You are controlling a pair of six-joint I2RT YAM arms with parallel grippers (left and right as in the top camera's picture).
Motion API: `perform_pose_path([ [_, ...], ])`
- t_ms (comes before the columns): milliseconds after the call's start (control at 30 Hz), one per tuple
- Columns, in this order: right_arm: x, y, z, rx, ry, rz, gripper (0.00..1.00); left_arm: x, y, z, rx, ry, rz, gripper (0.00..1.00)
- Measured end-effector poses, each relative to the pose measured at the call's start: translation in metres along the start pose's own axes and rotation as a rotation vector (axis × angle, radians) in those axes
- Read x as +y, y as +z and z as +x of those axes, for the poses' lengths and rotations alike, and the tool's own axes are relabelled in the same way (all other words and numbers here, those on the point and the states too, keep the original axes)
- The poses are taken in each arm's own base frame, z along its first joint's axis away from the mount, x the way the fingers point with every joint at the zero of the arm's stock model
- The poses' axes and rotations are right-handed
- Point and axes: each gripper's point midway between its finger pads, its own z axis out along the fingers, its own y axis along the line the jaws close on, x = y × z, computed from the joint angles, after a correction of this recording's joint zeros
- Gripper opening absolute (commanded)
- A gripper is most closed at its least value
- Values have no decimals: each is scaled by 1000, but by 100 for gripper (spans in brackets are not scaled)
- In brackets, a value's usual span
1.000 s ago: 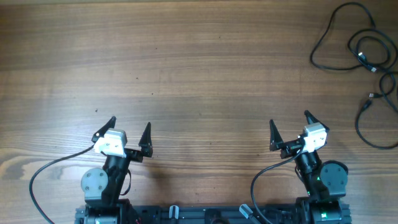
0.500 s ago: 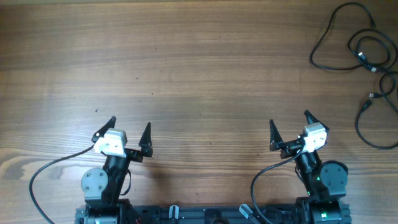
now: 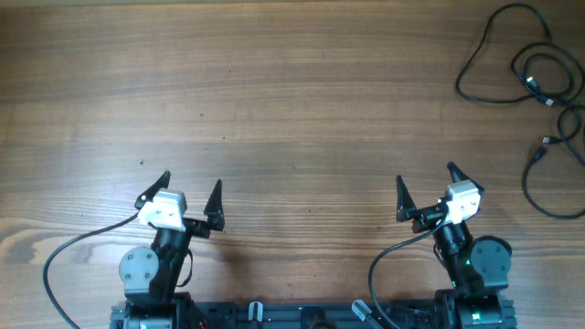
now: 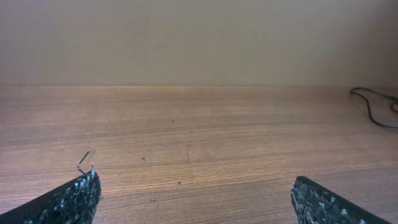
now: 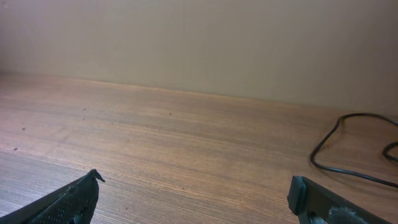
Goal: Untangle cables
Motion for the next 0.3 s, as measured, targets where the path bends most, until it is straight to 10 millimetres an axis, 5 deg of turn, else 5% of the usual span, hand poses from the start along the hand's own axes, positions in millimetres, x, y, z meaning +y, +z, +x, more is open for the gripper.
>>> perform_pose_path([
  [300,0,0,0,0,0,0,100,0,0,0,0,0,0,100],
])
